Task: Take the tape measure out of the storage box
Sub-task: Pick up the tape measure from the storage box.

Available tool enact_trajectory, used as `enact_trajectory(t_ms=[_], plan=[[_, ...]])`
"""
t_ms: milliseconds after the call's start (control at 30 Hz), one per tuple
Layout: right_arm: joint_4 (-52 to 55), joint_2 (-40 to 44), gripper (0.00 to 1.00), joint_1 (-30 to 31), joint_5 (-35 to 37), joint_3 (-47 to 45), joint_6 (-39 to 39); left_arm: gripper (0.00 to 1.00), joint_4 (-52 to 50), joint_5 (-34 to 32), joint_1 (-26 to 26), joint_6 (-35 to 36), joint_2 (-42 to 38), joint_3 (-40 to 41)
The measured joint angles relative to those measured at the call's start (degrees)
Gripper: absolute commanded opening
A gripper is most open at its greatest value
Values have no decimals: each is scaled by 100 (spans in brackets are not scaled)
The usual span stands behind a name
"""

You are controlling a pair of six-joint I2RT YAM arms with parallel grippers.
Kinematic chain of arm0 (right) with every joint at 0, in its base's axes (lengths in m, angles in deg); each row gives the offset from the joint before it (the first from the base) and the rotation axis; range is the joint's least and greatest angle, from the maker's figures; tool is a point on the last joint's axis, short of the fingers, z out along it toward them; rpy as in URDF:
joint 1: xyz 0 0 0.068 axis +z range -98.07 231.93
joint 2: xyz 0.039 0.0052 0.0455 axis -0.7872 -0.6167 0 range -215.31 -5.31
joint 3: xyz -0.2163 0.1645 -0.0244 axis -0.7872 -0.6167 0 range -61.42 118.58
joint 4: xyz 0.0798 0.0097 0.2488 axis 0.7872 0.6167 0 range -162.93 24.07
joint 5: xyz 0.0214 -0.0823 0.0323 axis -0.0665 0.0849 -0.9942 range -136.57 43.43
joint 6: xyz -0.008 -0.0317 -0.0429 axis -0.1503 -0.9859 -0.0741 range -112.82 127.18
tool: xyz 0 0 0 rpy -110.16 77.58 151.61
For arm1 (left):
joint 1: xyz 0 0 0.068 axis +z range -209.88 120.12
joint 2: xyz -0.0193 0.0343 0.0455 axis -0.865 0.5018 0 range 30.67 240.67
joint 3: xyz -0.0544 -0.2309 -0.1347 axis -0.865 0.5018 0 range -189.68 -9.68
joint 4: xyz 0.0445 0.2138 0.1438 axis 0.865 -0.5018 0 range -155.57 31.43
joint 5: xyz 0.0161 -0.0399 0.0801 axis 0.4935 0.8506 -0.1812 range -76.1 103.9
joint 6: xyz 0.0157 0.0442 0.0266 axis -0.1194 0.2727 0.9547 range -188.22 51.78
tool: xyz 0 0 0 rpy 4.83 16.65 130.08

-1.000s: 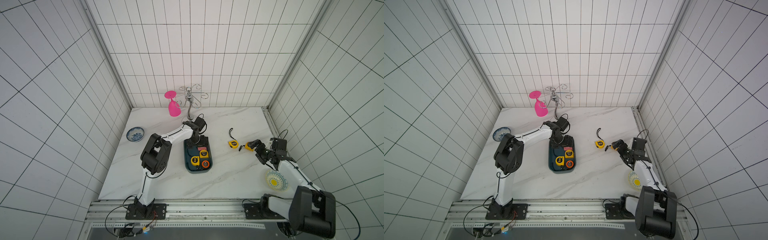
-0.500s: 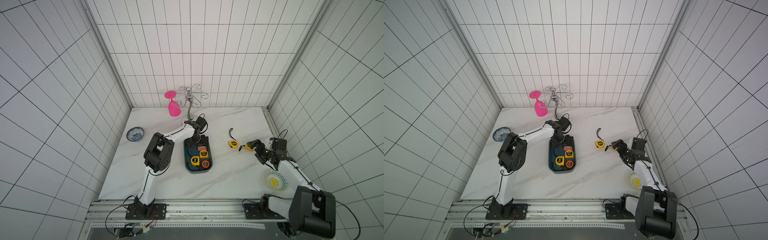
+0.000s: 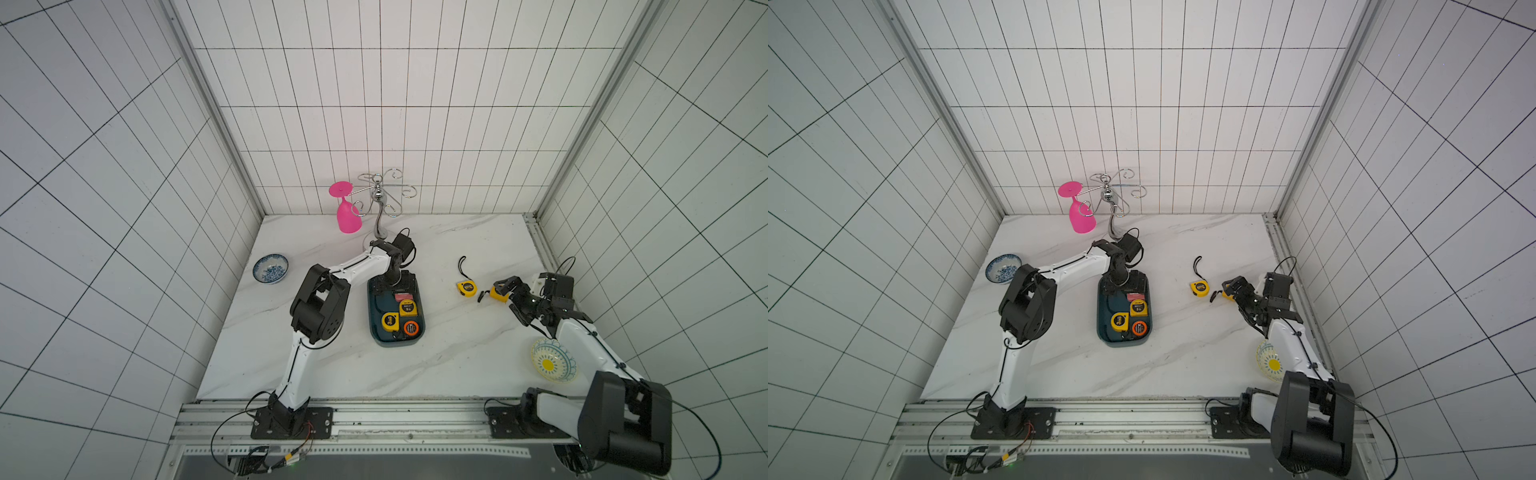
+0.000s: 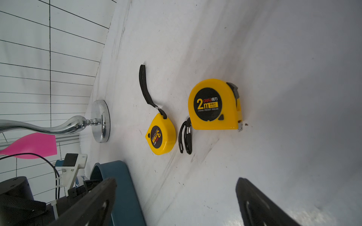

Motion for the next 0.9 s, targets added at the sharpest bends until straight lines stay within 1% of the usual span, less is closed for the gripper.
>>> enact_trajectory(t_ms=[200, 600, 900], plan=[[-2, 0, 99, 0, 0, 0, 2, 93, -109, -216, -37, 11, 31, -81], [-4, 0, 99, 26, -17, 0, 26, 91, -81, -306, 68, -55, -122, 127], [-7, 7, 99, 33, -17, 0, 26, 90, -103, -317, -96, -254, -122, 70]])
